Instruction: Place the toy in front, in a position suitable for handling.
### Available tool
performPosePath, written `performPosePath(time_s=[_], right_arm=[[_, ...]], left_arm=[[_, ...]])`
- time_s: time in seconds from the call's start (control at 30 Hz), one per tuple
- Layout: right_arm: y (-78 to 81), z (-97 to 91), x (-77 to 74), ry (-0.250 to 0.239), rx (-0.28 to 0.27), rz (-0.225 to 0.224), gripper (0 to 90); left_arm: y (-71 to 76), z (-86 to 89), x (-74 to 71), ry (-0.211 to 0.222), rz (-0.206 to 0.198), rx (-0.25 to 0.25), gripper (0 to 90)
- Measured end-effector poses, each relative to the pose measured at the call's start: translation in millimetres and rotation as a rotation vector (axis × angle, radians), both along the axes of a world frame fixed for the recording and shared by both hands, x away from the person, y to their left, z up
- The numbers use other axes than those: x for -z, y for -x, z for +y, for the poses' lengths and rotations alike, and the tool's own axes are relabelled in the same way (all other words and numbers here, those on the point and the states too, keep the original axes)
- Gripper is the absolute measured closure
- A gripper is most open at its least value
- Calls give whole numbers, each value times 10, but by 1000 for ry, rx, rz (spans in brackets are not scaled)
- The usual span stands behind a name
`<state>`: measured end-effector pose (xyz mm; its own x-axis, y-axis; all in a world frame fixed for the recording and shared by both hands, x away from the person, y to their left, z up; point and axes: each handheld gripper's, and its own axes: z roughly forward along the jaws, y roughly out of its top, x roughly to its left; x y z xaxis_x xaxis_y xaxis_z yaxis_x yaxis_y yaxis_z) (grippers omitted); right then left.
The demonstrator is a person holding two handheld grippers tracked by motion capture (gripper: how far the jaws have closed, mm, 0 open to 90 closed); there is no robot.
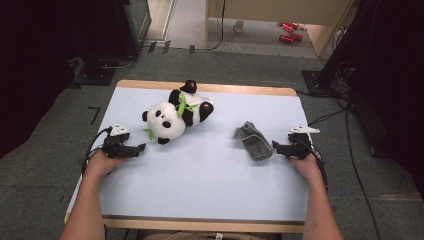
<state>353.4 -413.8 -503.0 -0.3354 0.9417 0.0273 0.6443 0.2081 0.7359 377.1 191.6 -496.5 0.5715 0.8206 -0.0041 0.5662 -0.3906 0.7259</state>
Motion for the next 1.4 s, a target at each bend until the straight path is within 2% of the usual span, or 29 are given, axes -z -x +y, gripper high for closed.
performPosePath(time_s=[0.63,0.77,0.87,1.03,1.1,1.2,1.33,1.4], right_arm=[[0,0,0,1,0,-1,222],[1,2,0,2,2,-1,220],[1,3,0,3,3,-1,219],[0,0,1,1,3,-1,216],[-1,1,2,4,6,-1,203],[-8,-2,4,3,20,3,178],[-9,3,7,11,29,3,145],[-13,10,10,14,50,9,124]], left_arm=[[2,-1,1,-2,-1,1,179],[3,-5,2,-3,-5,-6,187],[8,-34,0,-5,-4,-29,178],[5,-29,-3,-3,-7,-28,180],[2,-14,-16,-3,-10,-29,214],[0,-17,-40,-5,-6,-46,336],[5,-67,-65,-21,-2,-13,362],[-6,-77,-78,-6,6,-9,360]])
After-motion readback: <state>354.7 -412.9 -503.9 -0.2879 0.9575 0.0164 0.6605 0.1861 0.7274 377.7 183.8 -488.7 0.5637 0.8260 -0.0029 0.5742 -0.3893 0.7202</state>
